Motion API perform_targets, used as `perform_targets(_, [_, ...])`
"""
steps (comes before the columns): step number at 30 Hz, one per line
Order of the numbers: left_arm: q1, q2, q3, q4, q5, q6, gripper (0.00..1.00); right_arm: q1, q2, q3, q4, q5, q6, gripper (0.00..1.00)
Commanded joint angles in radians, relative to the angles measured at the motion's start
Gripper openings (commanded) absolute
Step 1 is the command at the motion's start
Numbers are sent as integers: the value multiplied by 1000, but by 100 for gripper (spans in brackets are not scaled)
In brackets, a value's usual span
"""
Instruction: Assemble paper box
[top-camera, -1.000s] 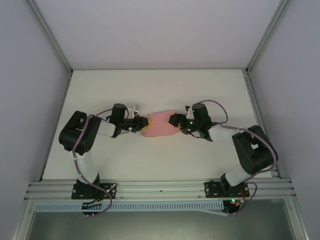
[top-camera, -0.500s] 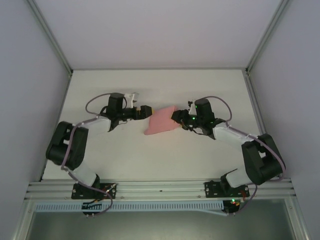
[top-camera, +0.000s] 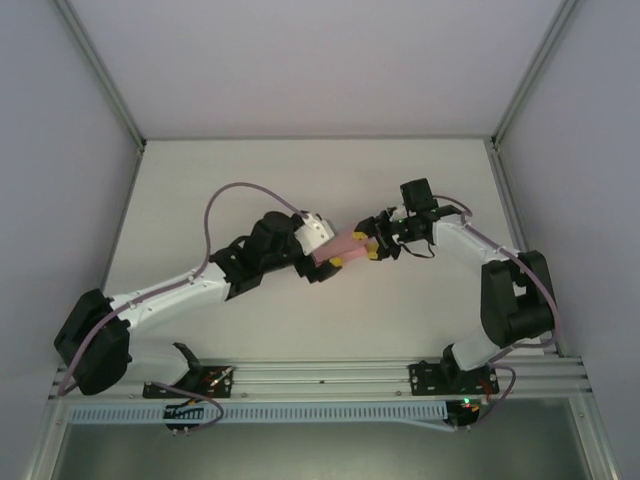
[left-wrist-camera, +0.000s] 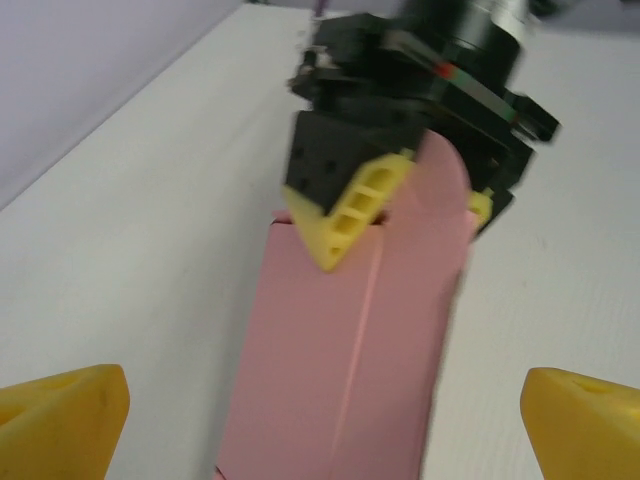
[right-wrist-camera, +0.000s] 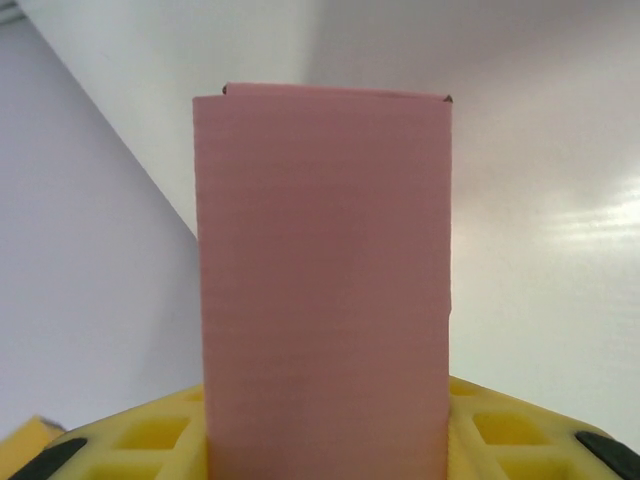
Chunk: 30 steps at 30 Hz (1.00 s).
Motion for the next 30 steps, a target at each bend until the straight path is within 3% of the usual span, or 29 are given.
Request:
perform_targets(1, [-47,41,23,-95,-177,164,100,-10,11,28,-73,-103,46,39])
perform_targets(4, [-83,107,67,-168,-245,172,100,-21,18,37,-79,-115,48,40])
perform_targets(8, [-93,166,74,-185,-238,176,100,-29,40,39,-83,-143,47,40])
perform_targets(13, [-96,228,84,-194,-314,164,99,-32,31,34,-78,-150,58,42])
perform_targets(17, [-99,211,73,-170,-349,166,84,-40,31,28,-94,-159,48,45])
perform_targets(21, [-100,172,47,-125,-351,186,58,-43,31,25,-111,-169,19,47])
perform_targets(22, [-100,166,43,-117,-353,194,53,-43,28,24,-118,-165,13,49])
perform_targets(26, [-98,168,55,-141,-354,225,44,-48,-3,45,-142,-141,-52,79])
perform_targets(30, [-86,185,88,-223,-320,227,36,-84,-80,85,-170,41,-202,99])
